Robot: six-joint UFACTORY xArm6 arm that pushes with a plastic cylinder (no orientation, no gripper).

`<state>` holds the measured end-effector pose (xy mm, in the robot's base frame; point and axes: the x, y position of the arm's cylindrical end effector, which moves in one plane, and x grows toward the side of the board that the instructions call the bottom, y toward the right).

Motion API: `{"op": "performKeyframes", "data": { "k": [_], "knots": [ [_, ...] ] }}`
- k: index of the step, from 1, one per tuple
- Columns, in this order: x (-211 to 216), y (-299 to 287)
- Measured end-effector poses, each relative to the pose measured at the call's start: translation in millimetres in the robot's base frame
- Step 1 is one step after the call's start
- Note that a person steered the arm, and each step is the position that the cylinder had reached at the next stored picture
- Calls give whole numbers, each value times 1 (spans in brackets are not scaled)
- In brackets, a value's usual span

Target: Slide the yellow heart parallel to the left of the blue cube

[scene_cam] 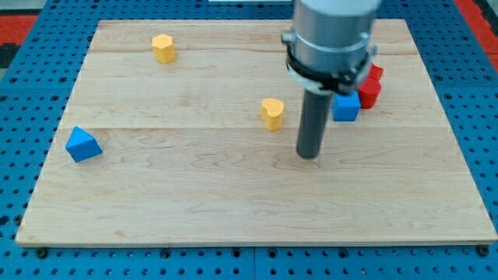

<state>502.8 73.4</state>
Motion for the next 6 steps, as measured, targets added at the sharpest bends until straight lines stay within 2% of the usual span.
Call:
{"op": "performKeyframes", "data": {
  "k": [1, 2, 3, 4, 5, 6],
  "knots": [
    [-31, -35],
    [-41, -34],
    [-48, 23],
    [-54, 39],
    [-29, 8],
    [-51, -37]
  ]
}}
